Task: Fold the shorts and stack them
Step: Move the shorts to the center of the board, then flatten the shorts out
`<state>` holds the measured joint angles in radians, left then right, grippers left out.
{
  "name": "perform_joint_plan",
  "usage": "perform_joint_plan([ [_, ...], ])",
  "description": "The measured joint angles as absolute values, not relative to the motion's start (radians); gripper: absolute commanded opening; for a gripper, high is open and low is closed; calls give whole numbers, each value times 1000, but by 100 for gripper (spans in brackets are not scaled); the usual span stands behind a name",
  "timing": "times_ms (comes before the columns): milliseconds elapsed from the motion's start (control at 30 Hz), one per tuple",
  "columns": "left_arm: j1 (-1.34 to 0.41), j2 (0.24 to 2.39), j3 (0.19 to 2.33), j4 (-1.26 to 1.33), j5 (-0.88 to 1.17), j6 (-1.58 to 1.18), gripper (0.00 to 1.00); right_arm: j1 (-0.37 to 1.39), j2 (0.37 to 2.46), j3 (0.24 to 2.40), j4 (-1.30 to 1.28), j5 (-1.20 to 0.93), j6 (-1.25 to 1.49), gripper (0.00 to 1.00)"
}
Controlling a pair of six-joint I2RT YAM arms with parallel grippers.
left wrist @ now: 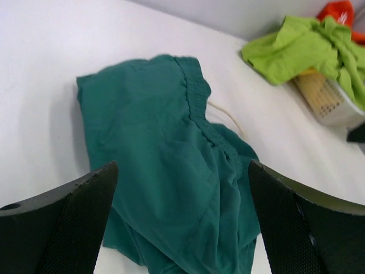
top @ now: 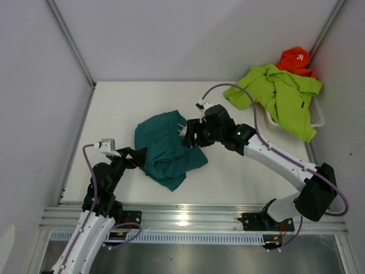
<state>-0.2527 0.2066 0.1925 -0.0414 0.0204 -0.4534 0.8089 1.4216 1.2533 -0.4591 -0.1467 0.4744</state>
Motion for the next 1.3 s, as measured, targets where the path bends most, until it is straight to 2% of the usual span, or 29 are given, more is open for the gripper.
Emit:
perform_joint_plan([
  [133,-292,422,241,1,67,-439,99,698,1490,1228,-398,-189,478,69],
  [300,-463,626,316,3,0,-421,99,630,1677,1240,-273,-338,499,69],
  [433,-600,621,391,-49,-124,-410,99,605,1831,1236,-149,-459,552,69],
  [633,-726,653,536,-135,-302,-422,99,608,1909,1198,9,-574,629,67],
  [867,-796,720,603,-214,-381,-422,99,607,1959,1130,200,-677,731,53],
  [967,-801,714,611,-242,-381,-417,99,601,1981,1114,259,-716,778,61],
  [1133,-829,625,577,-234,-377,-406,99,604,2024,1135,280,-747,802,63],
  [1200,-831,580,558,-233,-379,-398,99,611,2052,1139,295,-753,812,54],
  [1233,-833,564,551,-229,-381,-394,99,616,2065,1139,300,-756,818,42],
  [1300,-838,538,539,-208,-382,-382,99,621,2083,1135,316,-762,836,33],
])
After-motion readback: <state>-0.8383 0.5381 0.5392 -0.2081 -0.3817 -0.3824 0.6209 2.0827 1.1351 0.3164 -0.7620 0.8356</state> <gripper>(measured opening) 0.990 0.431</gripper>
